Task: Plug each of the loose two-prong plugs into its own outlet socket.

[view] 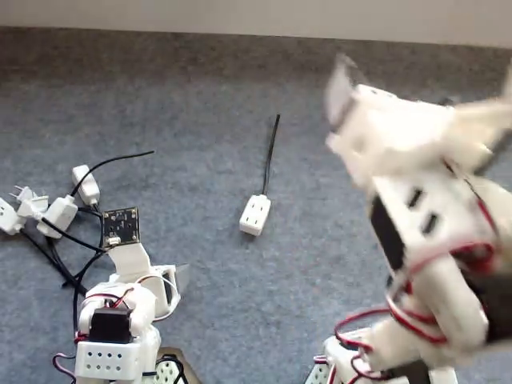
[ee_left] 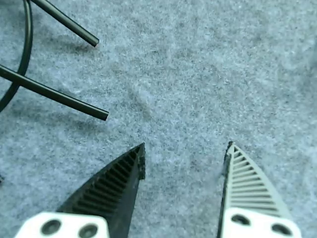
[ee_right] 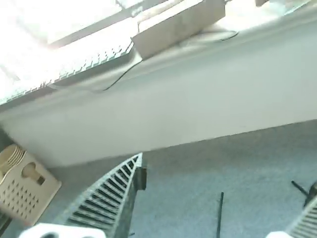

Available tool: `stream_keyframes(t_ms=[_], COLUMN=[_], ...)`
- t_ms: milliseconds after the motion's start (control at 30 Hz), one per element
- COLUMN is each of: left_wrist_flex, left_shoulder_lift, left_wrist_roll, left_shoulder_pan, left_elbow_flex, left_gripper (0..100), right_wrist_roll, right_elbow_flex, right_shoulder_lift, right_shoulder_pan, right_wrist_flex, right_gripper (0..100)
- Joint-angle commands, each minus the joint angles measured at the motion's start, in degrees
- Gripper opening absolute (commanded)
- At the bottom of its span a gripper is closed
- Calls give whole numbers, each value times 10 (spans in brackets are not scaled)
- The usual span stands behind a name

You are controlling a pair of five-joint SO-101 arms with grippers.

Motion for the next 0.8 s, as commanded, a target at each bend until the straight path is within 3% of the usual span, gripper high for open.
stream_keyframes(t_ms=[0, 233, 400, 700, 767], left_wrist_flex=[3, 3, 3, 3, 3], left_shoulder_lift=[-2, -2, -2, -2, -2], left_wrist_roll=[1, 1, 1, -1, -1], left_shoulder_pan=[-4, -4, -4, -2, -2], left_elbow_flex=[11, 11, 11, 11, 11], left_gripper=[263, 263, 263, 264, 264], right_wrist_roll=[9, 12, 167, 149, 182], right_elbow_flex=[87, 324, 440, 557, 598], right_shoulder_lift=[-67, -156, -179, -185, -185], right_shoulder_pan=[70, 114, 158, 284, 304], right_wrist_flex=[22, 19, 15, 18, 19], right_gripper=[454, 454, 454, 454, 454])
